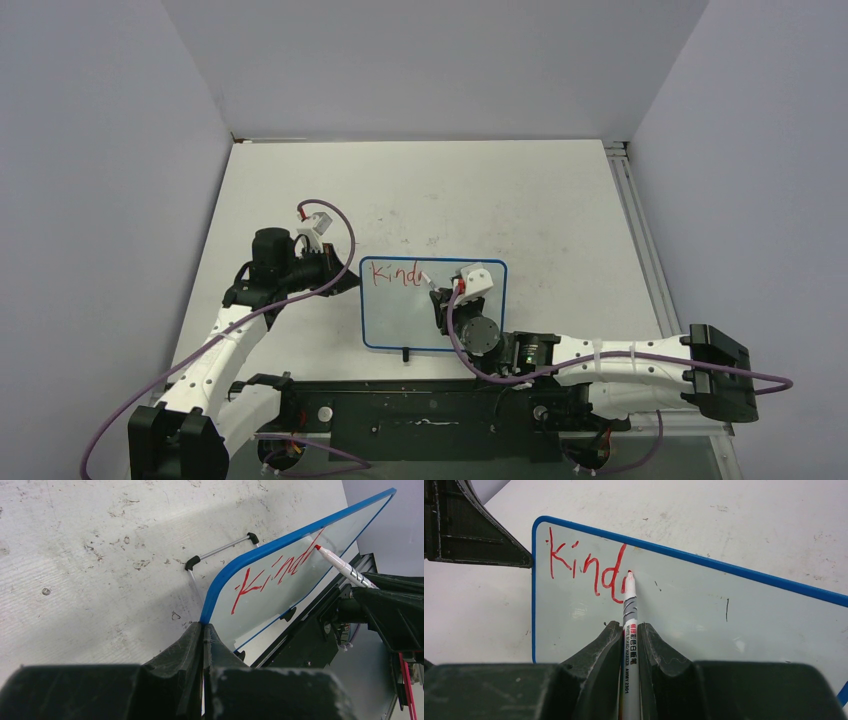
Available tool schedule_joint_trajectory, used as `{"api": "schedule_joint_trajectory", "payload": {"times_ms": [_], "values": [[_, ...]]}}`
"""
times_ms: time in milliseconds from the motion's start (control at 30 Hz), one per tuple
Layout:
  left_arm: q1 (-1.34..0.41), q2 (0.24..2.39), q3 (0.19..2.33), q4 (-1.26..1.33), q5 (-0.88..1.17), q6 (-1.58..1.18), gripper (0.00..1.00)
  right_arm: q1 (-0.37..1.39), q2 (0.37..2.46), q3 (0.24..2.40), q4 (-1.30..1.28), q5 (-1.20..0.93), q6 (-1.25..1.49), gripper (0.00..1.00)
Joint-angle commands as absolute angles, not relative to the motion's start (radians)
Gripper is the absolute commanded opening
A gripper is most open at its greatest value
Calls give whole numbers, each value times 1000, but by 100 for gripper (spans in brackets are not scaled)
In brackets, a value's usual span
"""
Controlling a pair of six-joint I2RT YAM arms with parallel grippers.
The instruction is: Write a sentence on the whiteboard
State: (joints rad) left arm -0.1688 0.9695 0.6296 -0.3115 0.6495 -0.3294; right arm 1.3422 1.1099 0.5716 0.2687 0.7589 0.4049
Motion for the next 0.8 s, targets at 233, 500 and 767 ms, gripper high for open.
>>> {"api": "schedule_joint_trajectory", "payload": {"times_ms": [233, 500, 767], "values": [[-183, 963, 668, -313, 690, -328, 0, 1333, 1054, 552, 204, 828, 464, 5], [-182, 963, 667, -312, 689, -328, 0, 1341, 1039, 534, 173, 828, 488, 5], [-184, 962, 667, -313, 690, -328, 0, 1354, 1071, 532, 161, 798, 499, 5]]}}
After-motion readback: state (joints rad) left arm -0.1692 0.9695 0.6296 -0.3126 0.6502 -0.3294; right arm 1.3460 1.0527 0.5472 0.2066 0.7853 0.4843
